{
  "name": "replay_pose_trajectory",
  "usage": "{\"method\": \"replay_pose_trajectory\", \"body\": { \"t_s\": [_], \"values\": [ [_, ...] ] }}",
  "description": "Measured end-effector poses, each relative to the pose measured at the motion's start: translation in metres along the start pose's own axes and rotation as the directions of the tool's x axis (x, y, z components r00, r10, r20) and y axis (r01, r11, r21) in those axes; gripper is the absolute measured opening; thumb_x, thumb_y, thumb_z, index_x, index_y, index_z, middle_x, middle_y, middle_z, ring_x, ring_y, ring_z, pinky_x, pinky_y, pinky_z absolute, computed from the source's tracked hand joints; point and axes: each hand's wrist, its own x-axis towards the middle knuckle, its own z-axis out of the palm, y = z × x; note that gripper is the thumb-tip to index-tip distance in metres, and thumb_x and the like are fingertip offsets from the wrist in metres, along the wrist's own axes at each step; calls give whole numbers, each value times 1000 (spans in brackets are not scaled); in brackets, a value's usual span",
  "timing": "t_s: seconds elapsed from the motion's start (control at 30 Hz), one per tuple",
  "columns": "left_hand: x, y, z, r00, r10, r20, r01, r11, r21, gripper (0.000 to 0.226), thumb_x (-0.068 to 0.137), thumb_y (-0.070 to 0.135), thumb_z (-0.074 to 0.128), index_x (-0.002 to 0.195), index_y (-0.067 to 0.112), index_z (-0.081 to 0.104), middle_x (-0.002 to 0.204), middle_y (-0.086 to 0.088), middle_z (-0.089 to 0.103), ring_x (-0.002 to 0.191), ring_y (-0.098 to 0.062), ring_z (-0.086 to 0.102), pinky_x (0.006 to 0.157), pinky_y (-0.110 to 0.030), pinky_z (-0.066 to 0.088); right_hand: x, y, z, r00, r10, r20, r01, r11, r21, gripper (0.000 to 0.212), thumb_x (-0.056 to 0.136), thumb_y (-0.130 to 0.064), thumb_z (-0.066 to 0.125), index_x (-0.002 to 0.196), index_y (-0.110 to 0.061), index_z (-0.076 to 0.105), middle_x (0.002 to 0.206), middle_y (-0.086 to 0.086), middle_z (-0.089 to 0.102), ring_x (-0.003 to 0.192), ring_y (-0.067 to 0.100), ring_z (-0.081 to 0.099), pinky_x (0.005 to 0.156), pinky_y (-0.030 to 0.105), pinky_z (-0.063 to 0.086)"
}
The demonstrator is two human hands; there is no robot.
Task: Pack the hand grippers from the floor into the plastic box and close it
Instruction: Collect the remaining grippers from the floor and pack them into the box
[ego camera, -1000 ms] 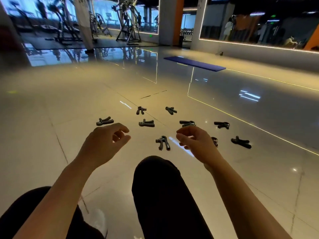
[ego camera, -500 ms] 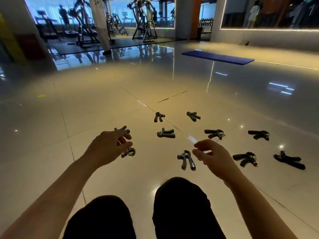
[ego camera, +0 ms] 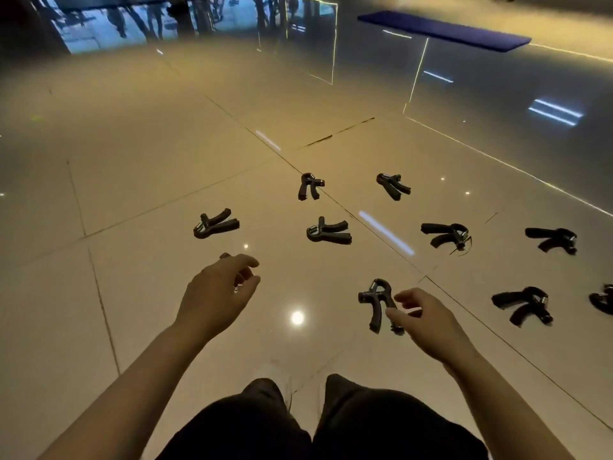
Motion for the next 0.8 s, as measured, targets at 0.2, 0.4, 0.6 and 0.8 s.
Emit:
{"method": "replay_pose_trajectory", "body": {
  "t_s": [0.2,0.4,0.6,0.8],
  "values": [
    [49,-66,64,990,-137,35,139,990,-41,26,86,23,62,112,21,61,105,2,62,85,-10,55,74,-30,47,89,36,48,976,209,62,-195,964,-179,58,83,-35,65,134,-18,42,132,10,43,114,26,49,92,39,44],
    [82,-116,126,956,-239,169,233,971,52,40,87,26,61,125,17,53,121,-4,56,107,-20,54,82,-34,44,150,90,84,928,370,42,-340,888,-310,80,71,-48,71,138,-23,33,130,12,47,115,33,49,92,48,46],
    [118,-161,161,929,-284,239,250,955,162,47,83,24,64,128,16,51,128,-8,49,116,-27,46,92,-42,45,181,116,111,926,368,-88,-374,855,-359,76,79,-45,67,140,-20,31,129,12,48,118,34,46,91,46,46],
    [139,-200,182,861,-441,252,380,888,258,59,81,25,67,134,17,44,145,-10,27,128,-35,31,100,-50,37,189,121,131,936,308,-170,-351,816,-459,82,74,-47,70,141,-21,30,128,13,42,118,32,38,95,43,38]
  ]
}}
